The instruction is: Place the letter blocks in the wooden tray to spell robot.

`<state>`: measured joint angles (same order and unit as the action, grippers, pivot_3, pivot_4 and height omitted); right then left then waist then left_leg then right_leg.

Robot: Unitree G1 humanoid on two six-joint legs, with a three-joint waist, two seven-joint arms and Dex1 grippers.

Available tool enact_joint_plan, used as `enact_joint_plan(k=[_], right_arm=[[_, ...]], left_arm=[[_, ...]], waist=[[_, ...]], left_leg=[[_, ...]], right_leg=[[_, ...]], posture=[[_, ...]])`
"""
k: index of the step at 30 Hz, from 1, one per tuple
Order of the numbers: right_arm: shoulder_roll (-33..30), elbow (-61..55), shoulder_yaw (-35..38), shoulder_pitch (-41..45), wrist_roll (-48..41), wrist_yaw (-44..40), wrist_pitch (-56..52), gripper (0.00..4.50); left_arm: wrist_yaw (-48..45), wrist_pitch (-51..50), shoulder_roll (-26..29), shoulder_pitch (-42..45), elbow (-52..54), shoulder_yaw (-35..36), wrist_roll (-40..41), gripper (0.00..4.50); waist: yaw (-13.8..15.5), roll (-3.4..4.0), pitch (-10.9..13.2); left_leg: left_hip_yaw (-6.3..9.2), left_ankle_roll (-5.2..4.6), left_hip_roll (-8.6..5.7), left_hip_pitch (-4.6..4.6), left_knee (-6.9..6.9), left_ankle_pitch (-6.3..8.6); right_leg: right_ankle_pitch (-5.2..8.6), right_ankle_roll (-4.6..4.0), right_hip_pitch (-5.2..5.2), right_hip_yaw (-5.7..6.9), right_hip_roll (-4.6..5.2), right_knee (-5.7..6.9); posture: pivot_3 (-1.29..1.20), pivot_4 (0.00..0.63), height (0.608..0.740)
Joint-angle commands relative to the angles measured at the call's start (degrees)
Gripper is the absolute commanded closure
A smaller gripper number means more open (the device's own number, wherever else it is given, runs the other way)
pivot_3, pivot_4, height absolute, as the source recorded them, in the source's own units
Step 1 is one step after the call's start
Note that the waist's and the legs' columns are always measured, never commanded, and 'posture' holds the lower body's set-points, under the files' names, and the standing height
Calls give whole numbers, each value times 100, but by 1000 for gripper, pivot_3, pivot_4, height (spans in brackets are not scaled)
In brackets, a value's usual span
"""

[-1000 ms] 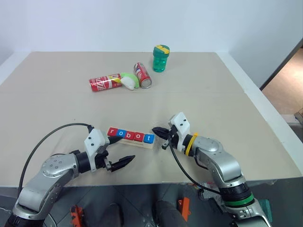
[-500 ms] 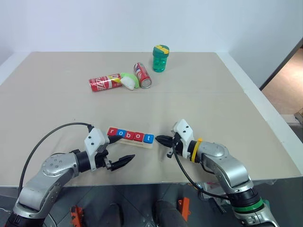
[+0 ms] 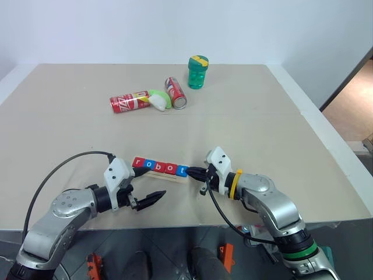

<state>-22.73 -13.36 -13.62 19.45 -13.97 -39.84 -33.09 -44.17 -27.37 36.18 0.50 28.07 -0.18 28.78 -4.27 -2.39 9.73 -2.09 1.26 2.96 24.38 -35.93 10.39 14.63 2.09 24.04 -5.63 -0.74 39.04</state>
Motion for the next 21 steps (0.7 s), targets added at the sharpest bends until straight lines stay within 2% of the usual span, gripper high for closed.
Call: enact_joint_plan(k=[1,12,21], right_arm=[[27,-124,92,166,-15,26,108,4430],[-340,-268,290,-150,-13,23,85,4430],[-177,-297,106,-130,0,86,147,4430]], left_arm=[[7,114,-23,-22,127,44,-30,0],[-47,134,-26,43,61,15,-48,0],[-81,145,1,59,34,11,-65,0]], waist=[[0,0,0],[4,0,0],[-2,-1,0]], left_leg=[[0,0,0,0,0,0],[0,0,-2,1,0,0],[0,0,0,-1,0,0]], right_leg=[[0,0,0,0,0,0],[2,1,0,-1,1,0],[0,-1,0,1,-1,0]], posture=[[0,150,740],[0,150,740],[0,150,740]])
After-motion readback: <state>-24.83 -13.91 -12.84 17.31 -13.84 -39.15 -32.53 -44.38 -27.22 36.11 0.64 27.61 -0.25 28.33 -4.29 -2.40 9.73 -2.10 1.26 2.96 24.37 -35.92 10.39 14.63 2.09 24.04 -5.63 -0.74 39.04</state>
